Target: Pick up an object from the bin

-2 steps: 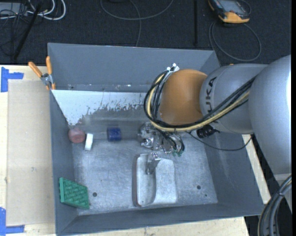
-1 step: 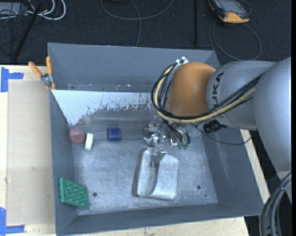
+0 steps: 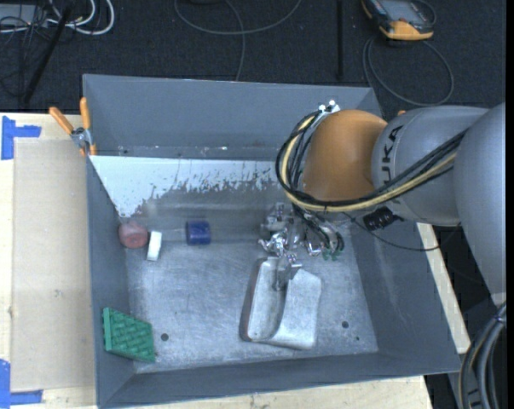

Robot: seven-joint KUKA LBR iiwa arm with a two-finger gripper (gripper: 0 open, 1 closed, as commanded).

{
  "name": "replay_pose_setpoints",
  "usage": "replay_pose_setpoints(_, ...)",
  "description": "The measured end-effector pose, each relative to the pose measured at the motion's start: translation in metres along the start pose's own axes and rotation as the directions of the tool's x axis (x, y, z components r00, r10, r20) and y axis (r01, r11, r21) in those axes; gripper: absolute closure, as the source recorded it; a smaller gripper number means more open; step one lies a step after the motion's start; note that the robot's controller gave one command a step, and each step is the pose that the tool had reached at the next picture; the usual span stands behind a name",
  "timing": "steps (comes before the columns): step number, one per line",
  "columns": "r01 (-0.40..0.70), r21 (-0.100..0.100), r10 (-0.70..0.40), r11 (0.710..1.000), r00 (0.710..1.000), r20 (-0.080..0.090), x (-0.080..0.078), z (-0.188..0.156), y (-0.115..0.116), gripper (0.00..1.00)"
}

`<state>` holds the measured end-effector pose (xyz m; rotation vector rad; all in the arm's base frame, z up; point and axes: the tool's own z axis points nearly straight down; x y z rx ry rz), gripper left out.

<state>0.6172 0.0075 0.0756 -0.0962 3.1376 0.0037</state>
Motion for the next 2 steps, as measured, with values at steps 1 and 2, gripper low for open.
replay_pose_setpoints(1,-0.003,-0.002,0.003,1.000,1.000,0.001,-0.001,-0.003,0.000,1.00)
replay_pose_setpoints(2,0.041,0.002,-0.041,0.999,0.999,0.007,0.000,-0.167,0.022,1.00)
